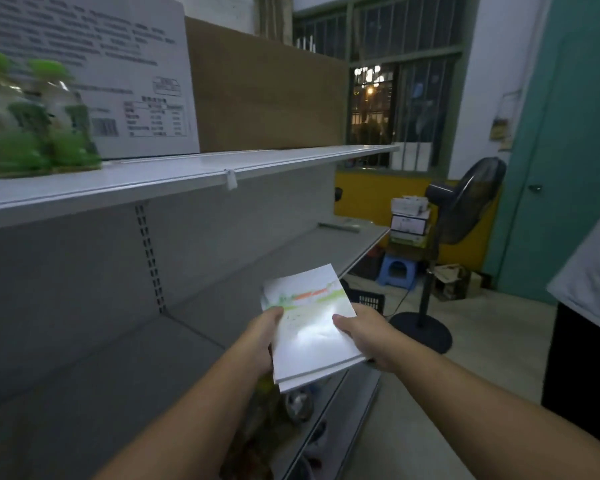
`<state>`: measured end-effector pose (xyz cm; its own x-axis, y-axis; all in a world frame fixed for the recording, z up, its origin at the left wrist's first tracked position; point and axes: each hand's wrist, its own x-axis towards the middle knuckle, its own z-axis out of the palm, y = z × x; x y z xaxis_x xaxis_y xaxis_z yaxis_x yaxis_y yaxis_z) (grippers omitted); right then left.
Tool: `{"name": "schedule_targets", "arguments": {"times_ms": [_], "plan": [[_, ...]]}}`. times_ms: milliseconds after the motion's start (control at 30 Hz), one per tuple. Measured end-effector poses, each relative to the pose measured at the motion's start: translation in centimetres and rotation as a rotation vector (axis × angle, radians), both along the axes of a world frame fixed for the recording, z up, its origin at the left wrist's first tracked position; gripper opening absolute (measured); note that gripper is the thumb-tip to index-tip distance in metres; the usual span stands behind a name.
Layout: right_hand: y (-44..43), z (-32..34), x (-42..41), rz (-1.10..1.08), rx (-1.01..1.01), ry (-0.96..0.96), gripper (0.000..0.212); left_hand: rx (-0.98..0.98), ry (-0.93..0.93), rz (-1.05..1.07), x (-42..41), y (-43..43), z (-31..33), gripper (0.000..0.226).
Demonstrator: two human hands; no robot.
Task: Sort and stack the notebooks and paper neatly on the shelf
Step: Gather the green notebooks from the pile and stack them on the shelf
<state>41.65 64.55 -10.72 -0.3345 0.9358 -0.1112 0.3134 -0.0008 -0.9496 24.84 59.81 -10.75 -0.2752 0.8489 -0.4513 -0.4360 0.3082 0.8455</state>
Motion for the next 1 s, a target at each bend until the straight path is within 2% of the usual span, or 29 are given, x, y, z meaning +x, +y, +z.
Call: {"name": "schedule_targets", "arguments": {"times_ms": [100,200,300,567,733,900,1000], "plan": [[3.1,-0.4,0.2,-0.037,-0.001,-0.024,0.025,-0.002,0.005,-0.049,0.1,4.7,-0.9,0.031],[6.0,-1.1,1.0,-0.122,-0.018,-0.019,0.025,0.003,0.138,-0.074,0.4,9.6,-1.7,0.039],[9.0,-1.5,2.2,-0.154,-0.033,-0.017,0.02,0.03,0.192,-0.101,1.4,13.6,-2.2,0.044],[19.0,-2.7,4.1,-0.127,-0.082,-0.031,0.015,0.105,0.38,-0.103,3.5,23.3,-3.7,0.035],[27.6,-2.6,6.6,-0.084,-0.043,-0.056,0.018,0.127,0.349,-0.096,6.4,30.9,-2.3,0.019],[35.9,-1.6,8.8,-0.028,-0.053,-0.029,0.018,0.078,0.414,0.001,8.6,38.3,-1.8,0.031],[39.9,-1.6,9.2,0.013,-0.049,-0.04,0.018,0.03,0.368,0.022,9.0,41.9,-2.4,0.04]]}}
